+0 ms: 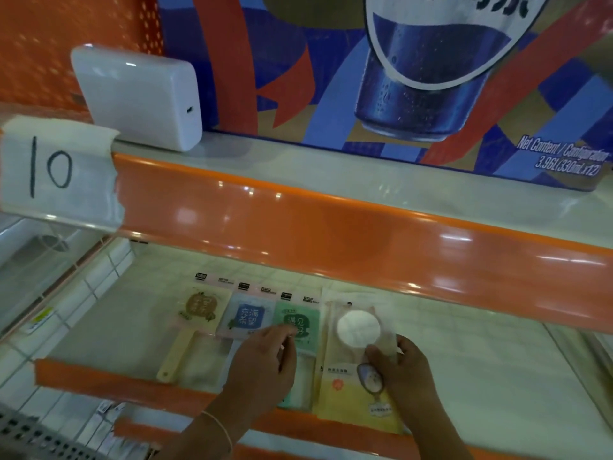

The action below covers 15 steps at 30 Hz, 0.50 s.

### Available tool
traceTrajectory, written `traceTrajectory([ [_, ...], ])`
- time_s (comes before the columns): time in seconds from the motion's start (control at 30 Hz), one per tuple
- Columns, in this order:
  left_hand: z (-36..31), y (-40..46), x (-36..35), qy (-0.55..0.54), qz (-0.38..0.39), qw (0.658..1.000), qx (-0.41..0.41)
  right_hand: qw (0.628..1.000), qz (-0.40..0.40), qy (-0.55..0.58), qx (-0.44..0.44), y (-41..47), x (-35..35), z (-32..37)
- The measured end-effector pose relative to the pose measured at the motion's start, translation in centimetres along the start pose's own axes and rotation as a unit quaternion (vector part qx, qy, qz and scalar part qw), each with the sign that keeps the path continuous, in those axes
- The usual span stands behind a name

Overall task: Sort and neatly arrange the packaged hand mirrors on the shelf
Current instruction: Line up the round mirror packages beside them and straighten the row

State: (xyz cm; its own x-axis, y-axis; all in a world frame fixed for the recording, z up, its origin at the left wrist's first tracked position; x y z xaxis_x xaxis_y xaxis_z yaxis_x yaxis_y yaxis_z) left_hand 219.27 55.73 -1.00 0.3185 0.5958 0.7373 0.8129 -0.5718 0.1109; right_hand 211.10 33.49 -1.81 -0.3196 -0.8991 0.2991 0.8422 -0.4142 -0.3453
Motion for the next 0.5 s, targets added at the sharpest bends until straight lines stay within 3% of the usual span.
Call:
traceTrajectory([
  [0.2, 1.3, -1.3, -0.5, 0.025, -0.021, 0.997, -0.069, 0.981, -0.045, -0.189, -0.003, 0.0, -1.3, -0.1],
  [0.5, 2.7, -1.8, -1.6, 0.062, -0.049, 0.989, -0.122, 0.94, -0.071, -0.334, 0.007, 0.9, -2.2, -2.2],
])
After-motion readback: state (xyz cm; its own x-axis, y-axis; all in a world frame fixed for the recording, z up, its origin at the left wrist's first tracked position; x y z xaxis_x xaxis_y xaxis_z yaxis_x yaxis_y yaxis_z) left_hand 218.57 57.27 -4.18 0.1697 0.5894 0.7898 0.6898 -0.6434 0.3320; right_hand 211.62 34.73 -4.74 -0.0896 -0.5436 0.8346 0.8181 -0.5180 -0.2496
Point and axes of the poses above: each hand's wrist, its own y-axis towards the middle knuckle, its own x-axis out of the back of the hand, z = x × y, the point moved 2 cm from there along y, towards the middle knuckle, and after that the axes turned 15 degrees about z, right-handed, at the moved point
